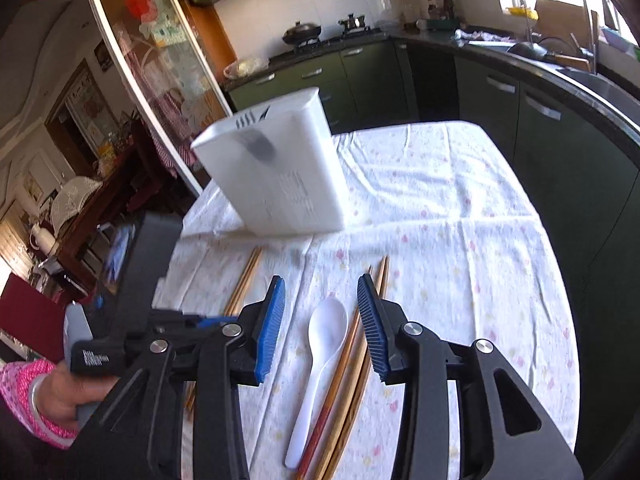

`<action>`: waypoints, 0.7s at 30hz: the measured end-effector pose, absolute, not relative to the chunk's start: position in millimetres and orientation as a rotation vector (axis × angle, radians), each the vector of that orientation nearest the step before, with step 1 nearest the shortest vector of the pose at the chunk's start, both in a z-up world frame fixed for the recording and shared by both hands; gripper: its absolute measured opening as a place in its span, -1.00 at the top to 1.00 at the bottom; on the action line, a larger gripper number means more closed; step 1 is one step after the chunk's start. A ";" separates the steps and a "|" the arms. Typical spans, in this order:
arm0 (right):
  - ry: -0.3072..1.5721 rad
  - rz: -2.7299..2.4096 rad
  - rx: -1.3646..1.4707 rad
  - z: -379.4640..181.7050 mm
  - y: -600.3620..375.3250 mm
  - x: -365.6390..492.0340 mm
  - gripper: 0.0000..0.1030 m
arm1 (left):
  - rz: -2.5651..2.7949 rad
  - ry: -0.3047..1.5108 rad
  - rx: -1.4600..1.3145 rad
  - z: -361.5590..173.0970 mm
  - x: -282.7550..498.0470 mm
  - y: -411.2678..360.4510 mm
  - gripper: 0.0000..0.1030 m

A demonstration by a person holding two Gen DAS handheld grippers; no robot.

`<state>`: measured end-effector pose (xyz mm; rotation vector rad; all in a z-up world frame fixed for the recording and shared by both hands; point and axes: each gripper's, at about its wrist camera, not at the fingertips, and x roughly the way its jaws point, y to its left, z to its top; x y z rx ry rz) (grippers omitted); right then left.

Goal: Organize utensils
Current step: 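Grasp the clear spoon with the left tool while the right tool grasps the white spoon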

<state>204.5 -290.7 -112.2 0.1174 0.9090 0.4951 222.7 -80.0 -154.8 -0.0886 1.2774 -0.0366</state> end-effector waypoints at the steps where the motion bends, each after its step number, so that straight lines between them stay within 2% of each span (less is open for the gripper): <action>1: 0.940 0.497 0.080 -120.8 -283.4 200.3 0.26 | -0.034 1.256 -0.082 -150.8 221.4 -79.3 0.83; 4: 0.992 0.472 -0.029 -144.9 -262.9 187.2 0.36 | -0.036 1.194 -0.068 -136.9 213.4 -74.7 0.82; 8: 1.051 0.454 -0.039 -170.3 -253.7 186.4 0.44 | -0.051 1.148 -0.058 -123.6 207.8 -73.8 0.83; 21: 1.123 0.419 -0.055 -182.1 -238.3 210.7 0.50 | -0.096 1.117 -0.051 -120.2 205.8 -77.2 0.82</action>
